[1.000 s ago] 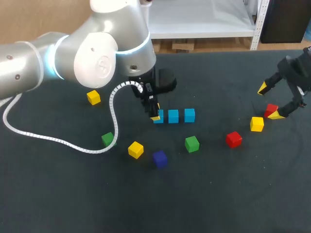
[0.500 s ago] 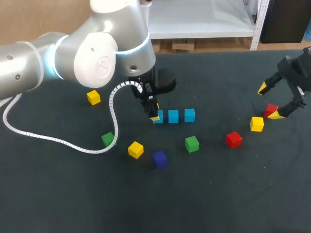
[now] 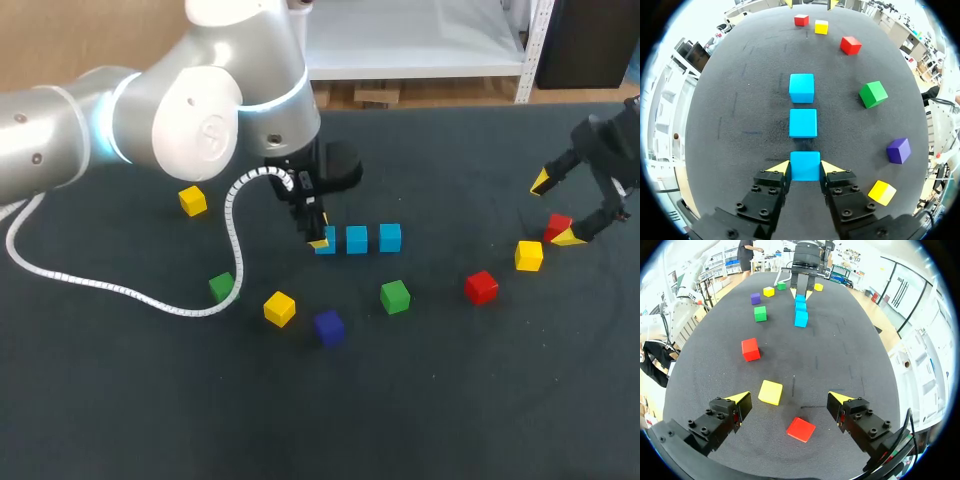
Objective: Place the blue cubes, place green cubes on the blue cubes, place the yellow cubes on the green cubes, then place the red cubes on the yellow cubes, and place purple cube on the red cubes.
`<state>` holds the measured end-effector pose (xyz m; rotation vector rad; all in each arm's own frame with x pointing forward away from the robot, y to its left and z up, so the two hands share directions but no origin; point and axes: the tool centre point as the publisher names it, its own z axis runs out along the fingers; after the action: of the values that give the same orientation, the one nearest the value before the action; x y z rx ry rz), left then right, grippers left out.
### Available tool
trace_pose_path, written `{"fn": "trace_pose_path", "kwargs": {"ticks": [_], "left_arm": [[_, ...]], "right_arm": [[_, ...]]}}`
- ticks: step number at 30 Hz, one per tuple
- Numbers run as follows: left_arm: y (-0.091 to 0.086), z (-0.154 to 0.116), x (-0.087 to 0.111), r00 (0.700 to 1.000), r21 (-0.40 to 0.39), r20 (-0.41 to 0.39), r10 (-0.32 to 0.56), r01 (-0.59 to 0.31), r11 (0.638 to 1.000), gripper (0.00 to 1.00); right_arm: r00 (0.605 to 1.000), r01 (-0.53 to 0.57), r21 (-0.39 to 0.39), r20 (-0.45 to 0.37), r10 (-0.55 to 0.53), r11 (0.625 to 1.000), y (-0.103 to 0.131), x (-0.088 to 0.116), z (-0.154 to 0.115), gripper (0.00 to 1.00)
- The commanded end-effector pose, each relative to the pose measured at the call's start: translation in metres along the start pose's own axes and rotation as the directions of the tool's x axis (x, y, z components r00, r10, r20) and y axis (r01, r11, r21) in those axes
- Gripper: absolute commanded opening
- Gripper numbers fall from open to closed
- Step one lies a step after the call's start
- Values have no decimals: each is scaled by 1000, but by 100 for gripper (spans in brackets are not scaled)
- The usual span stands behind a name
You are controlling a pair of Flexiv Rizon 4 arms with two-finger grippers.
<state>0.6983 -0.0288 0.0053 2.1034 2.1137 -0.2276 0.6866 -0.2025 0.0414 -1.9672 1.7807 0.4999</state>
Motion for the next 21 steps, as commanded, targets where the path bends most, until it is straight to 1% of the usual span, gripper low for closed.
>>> {"fn": "trace_pose_path", "kwargs": {"ticks": [1,21], "left_arm": [[4,0,-1,1000,2,-2,-1,1,1000,0],[2,0,0,1000,6,-2,-6,6,1000,0]], "right_arm": [[1000,1,-1,3,-1,1000,-1,1,0,100],[1000,1,-1,3,-1,1000,-1,1,0,100]]}}
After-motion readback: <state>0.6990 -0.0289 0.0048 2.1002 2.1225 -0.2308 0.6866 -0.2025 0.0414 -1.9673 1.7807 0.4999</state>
